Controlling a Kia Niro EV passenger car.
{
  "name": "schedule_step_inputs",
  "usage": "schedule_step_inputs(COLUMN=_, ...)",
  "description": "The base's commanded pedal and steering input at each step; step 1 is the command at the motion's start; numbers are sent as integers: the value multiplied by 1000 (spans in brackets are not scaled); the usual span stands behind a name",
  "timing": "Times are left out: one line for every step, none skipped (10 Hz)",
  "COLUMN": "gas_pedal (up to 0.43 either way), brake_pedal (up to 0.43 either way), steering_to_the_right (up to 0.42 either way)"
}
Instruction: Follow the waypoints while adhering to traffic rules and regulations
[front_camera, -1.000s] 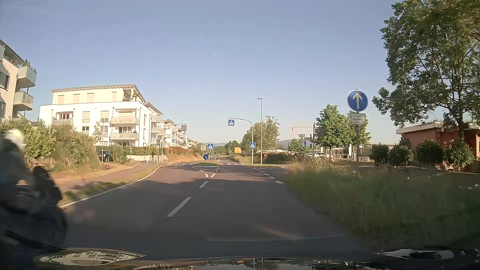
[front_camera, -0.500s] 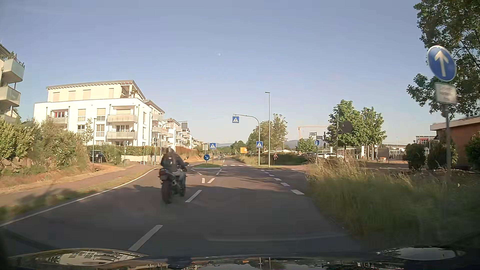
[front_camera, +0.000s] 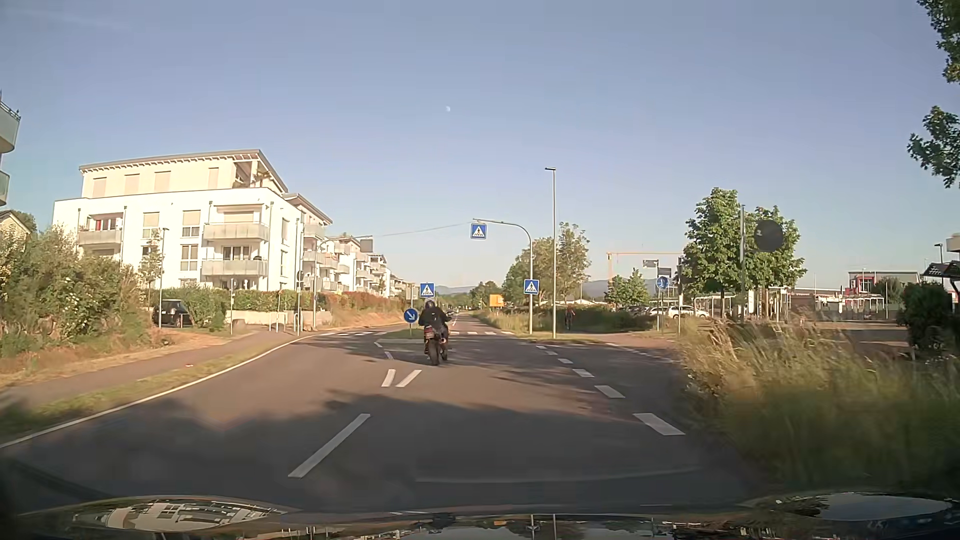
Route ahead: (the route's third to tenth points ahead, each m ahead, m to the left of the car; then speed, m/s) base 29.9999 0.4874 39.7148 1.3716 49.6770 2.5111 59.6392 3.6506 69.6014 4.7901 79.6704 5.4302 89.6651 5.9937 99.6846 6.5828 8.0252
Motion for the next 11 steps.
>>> schedule_step_inputs(gas_pedal=87, brake_pedal=0, steering_to_the_right=-13)
schedule_step_inputs(gas_pedal=87, brake_pedal=0, steering_to_the_right=-13)
schedule_step_inputs(gas_pedal=87, brake_pedal=0, steering_to_the_right=-12)
schedule_step_inputs(gas_pedal=0, brake_pedal=0, steering_to_the_right=-12)
schedule_step_inputs(gas_pedal=0, brake_pedal=0, steering_to_the_right=-12)
schedule_step_inputs(gas_pedal=0, brake_pedal=0, steering_to_the_right=-12)
schedule_step_inputs(gas_pedal=0, brake_pedal=0, steering_to_the_right=-11)
schedule_step_inputs(gas_pedal=0, brake_pedal=12, steering_to_the_right=-11)
schedule_step_inputs(gas_pedal=0, brake_pedal=43, steering_to_the_right=-11)
schedule_step_inputs(gas_pedal=0, brake_pedal=91, steering_to_the_right=-11)
schedule_step_inputs(gas_pedal=0, brake_pedal=116, steering_to_the_right=-10)
